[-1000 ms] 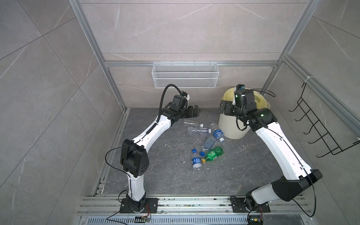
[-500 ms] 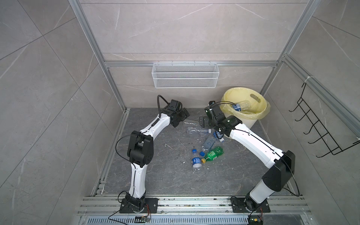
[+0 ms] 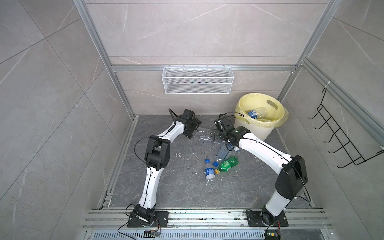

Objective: Throw the plastic bottles in the bin
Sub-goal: 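Withdraw the right gripper from the bin toward the bottles while the left gripper lowers, then grasp a clear unlabelled bottle by its base with the left gripper and lift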

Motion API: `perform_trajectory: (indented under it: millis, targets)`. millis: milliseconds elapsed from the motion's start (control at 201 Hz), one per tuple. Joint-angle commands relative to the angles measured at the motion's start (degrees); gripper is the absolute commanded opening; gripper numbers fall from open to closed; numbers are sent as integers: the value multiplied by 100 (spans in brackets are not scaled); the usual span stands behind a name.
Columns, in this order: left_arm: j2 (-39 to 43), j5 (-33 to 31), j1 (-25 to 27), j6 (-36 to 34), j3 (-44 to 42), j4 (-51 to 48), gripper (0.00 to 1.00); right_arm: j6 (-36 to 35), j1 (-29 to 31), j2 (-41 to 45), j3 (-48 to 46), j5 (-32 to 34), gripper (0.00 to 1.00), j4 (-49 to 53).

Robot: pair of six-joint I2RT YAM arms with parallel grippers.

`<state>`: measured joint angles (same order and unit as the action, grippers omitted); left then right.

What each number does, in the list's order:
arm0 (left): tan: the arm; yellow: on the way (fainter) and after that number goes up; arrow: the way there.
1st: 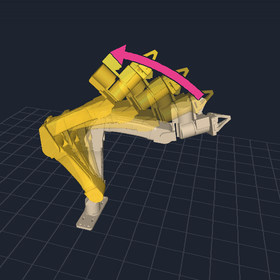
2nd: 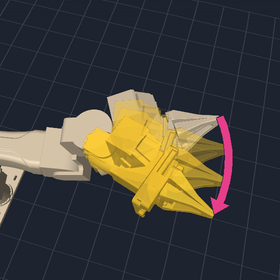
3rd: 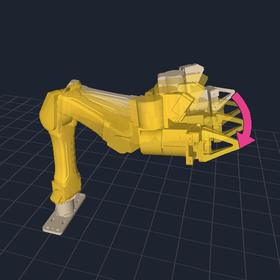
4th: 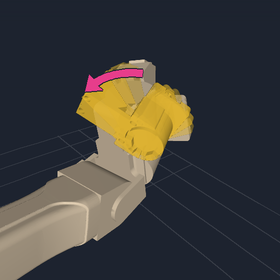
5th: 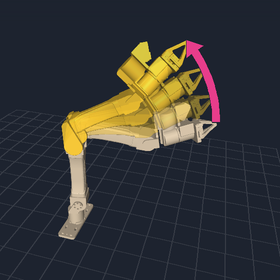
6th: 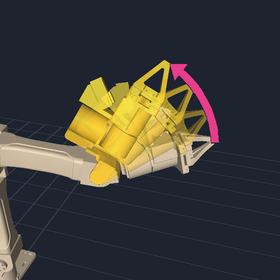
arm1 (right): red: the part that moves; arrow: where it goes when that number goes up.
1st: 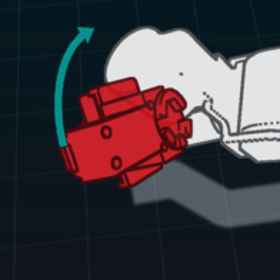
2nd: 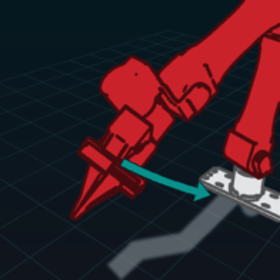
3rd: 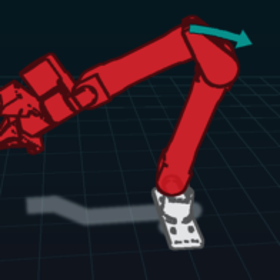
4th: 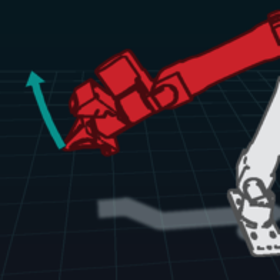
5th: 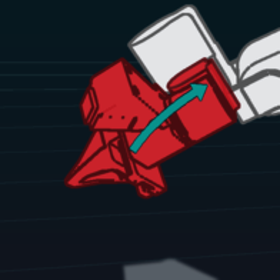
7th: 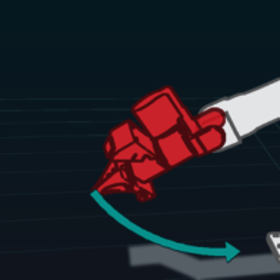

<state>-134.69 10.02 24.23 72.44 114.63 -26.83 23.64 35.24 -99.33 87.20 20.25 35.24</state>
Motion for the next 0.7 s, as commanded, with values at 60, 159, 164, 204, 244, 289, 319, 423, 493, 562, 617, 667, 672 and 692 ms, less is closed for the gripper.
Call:
perform_trajectory:
  millis: [60, 159, 164, 204, 244, 289, 319, 423, 493, 562, 617, 667, 672, 692]
  targets:
    - [-277, 193, -32, 346, 218, 198, 100, 176, 15, 1, -236, -107, 100, -151]
    - [-449, 331, -50, 476, 272, 293, 100, 194, 14, -91, -224, -167, 100, -176]
    - [-460, 332, -50, 478, 280, 297, 100, 194, 20, -93, -222, -169, 100, -176]
    - [-526, 342, -50, 495, 333, 281, 100, 194, 25, -134, -197, -186, 100, -184]
    - [-574, 330, -50, 492, 367, 275, 100, 185, 27, -165, -177, -201, 100, -181]
    - [-617, 340, -50, 513, 392, 281, 100, 180, 19, -201, -142, -206, 99, -182]
    - [-635, 340, -50, 513, 395, 291, 99, 176, 24, -216, -126, -214, 100, -185]
    - [-678, 341, -55, 532, 397, 380, 98, 167, 26, -284, -107, -231, 100, -200]
    - [-720, 381, -53, 568, 403, 447, 94, 176, 24, -306, -109, -232, 100, -211]
    - [-770, 428, -57, 592, 416, 501, 90, 184, 26, -307, -131, -223, 99, -220]
    - [-802, 520, -58, 573, 416, 611, 87, 193, 23, -297, -161, -194, 100, -233]
    - [-824, 559, -56, 565, 432, 626, 85, 194, 24, -279, -195, -176, 100, -246]
    - [-827, 561, -57, 558, 430, 626, 85, 194, 21, -280, -195, -173, 100, -246]
    - [-830, 567, -54, 554, 422, 626, 85, 192, 24, -272, -205, -163, 100, -253]
